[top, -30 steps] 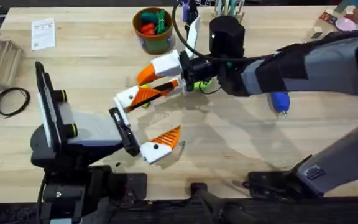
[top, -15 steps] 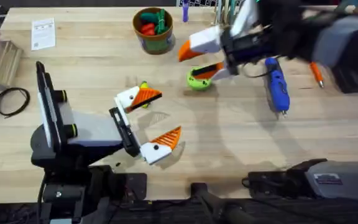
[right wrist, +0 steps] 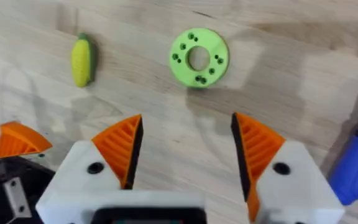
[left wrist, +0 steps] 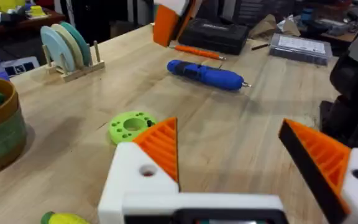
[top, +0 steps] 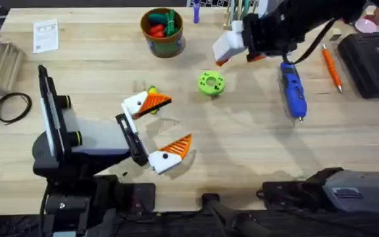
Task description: Pick up the gripper from the table and insert it into the empty holder that is missing its gripper. Then pick up a screw, insert it into the mounting hole, and use the screwdriver to tighten it. Finally, clean up the table by picking up the vegetable and placing it into the bucket.
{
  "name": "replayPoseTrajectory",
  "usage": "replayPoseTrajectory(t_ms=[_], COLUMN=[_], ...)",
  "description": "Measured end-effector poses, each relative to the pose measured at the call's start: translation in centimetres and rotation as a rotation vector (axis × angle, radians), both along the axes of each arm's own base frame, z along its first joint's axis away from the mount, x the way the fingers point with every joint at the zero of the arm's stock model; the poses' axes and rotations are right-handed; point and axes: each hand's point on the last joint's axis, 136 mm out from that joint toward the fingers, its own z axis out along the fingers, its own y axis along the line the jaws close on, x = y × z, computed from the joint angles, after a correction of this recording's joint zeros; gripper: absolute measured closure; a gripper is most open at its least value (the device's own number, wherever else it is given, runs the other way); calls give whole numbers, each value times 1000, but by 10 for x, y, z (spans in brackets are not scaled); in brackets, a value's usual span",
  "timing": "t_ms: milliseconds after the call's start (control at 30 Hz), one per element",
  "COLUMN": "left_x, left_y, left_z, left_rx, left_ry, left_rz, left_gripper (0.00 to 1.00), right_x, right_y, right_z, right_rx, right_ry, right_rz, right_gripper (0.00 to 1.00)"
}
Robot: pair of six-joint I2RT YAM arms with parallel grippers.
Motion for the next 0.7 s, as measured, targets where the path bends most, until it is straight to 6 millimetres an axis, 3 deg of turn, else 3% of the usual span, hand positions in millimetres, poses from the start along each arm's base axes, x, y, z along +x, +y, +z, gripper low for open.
replayPoseTrajectory(t_ms=[167, 400, 700], left_x=[0, 0, 0], left_y=[0, 0, 0], left_z=[0, 0, 0], left_rx=[0, 0, 0], left_ry=[1, 1, 0], left_rz=[0, 0, 0], left_gripper=[15, 15, 15], right_x=[7, 11, 18], right_y=[10, 22, 20], right_z=[-7, -52, -85], right_rx=[-104, -191, -257], right_ry=[-5, 91, 152], right_rz=[36, 49, 26], right_gripper=[194, 196, 208])
